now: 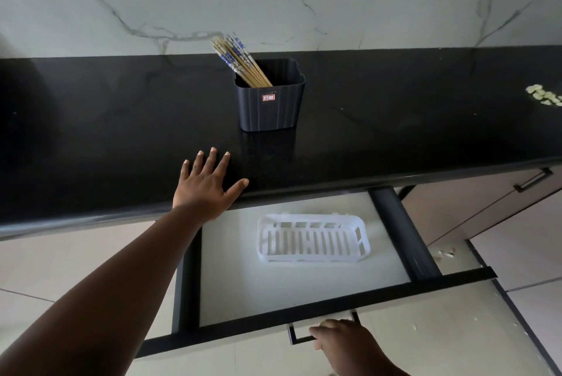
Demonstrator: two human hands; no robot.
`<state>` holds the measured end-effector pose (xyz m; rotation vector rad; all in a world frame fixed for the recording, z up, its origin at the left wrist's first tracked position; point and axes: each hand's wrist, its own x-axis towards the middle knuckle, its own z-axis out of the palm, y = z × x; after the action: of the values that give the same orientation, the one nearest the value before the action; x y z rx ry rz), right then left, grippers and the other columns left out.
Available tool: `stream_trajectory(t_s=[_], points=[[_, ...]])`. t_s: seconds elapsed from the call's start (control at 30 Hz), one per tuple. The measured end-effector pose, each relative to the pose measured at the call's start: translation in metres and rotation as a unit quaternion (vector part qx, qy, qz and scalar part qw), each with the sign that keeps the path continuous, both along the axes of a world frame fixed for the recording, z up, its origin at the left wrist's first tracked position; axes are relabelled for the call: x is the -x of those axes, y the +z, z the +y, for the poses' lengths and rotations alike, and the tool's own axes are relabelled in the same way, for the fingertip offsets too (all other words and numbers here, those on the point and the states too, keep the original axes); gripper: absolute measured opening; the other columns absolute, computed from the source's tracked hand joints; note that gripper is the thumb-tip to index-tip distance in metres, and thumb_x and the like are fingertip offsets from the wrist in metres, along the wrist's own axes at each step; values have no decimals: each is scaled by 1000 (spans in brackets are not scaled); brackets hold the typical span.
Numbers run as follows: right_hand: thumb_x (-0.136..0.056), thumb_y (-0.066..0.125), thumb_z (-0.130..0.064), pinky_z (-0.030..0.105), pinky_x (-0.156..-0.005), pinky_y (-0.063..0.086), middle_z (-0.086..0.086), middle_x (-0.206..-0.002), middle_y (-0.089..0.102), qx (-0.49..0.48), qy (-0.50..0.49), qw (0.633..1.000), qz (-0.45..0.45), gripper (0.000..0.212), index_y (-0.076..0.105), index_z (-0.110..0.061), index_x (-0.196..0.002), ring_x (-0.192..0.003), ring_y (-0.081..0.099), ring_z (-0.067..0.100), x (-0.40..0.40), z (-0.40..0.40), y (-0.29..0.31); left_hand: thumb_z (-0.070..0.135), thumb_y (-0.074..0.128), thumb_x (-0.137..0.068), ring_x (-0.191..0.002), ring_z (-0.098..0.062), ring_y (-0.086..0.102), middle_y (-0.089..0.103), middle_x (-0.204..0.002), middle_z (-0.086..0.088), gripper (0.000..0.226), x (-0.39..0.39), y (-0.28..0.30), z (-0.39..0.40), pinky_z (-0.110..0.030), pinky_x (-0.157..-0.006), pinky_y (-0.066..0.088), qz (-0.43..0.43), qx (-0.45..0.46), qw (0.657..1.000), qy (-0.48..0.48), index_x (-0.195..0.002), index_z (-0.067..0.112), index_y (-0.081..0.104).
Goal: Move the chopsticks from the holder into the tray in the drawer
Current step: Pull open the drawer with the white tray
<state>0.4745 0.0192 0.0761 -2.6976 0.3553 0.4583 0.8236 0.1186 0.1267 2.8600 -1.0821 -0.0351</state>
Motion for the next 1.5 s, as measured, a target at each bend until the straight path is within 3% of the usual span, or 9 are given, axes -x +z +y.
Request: stream_trajectory(t_s=[0.13, 0.23, 0.37, 0.47, 0.63, 1.0, 1.13, 1.4, 1.5], points=[[-89, 56, -49, 17, -102, 38, -15, -120, 64, -198, -154, 967, 35, 39, 60, -32, -125, -114, 55, -4, 17, -13, 39, 72, 5, -88, -147, -21, -16, -5, -162, -4, 85, 20, 2, 7, -47, -117, -14, 6, 61, 998, 0, -154, 19, 7], [-84, 68, -37, 23, -78, 54, 7, -86, 74, -329, -243, 912, 5, 24, 76, -14, -89, -79, 70, 9, 24, -38, 82, 59, 26, -95, -148, -19, -13, 2, -162, -3, 67, 62, -3, 20, -43, -117, -16, -2, 210, 975, -77, -151, 22, 23], [-90, 64, -16, 29, -64, 53, 11, -74, 73, -304, -433, 834, -160, 13, 75, -8, -87, -66, 65, 21, 19, -93, 96, 54, 41, -93, -139, -15, 25, 33, -151, 2, 49, 121, -23, 23, -47, -112, 28, 91, 294, 944, -122, -137, 31, 43], [-94, 57, -17, 29, -83, 42, 10, -111, 68, -222, -468, 842, -152, 23, 68, -8, -113, -98, 60, 23, -8, -127, 78, 48, 49, -93, -127, -15, 44, 34, -150, 2, 49, 143, -34, 9, -35, -102, 42, 302, 316, 899, 10, -138, 31, 41], [-99, 46, -31, 41, -100, 44, 12, -144, 45, -253, -485, 837, 12, 50, 36, -14, -145, -123, 48, 31, -50, -141, 26, 56, 37, -96, -142, -30, 29, 27, -158, -10, 65, 147, -37, -12, -45, -114, 26, 587, 325, 695, 258, -148, 17, 29], [-97, 47, -23, 24, -63, 45, 4, -144, 46, -300, -406, 863, 28, 52, 32, -23, -147, -101, 55, 21, -51, -145, -4, 63, 29, -93, -134, -32, 40, 32, -154, -13, 67, 186, -35, 6, -46, -106, 33, 561, 323, 674, 356, -143, 19, 35], [-98, 48, -29, 28, -79, 45, 4, -152, 36, -285, -377, 880, 41, 57, 25, -23, -150, -125, 49, 25, -46, -142, 0, 62, 28, -91, -127, -27, 47, 34, -153, -13, 63, 192, -32, 14, -46, -108, 35, 514, 317, 727, 327, -138, 22, 40], [-93, 45, -55, 28, -106, 31, -10, -155, 31, -81, -174, 979, -60, 66, 18, -36, -150, -143, 25, 13, 3, -123, 34, 87, 4, -76, -138, -7, -35, -29, -154, 10, 83, 203, -33, 72, -34, -116, -17, 221, 25, 974, 41, -142, 44, -23], [-91, 39, -62, 31, -114, 23, -12, -159, 20, -9, -110, 992, -53, 69, 16, -35, -150, -148, 6, 14, 14, -113, 37, 80, 19, -85, -145, -24, -11, 10, -160, -8, 91, 214, -28, 83, -45, -113, 4, 92, -38, 994, -44, -153, 21, 14]])
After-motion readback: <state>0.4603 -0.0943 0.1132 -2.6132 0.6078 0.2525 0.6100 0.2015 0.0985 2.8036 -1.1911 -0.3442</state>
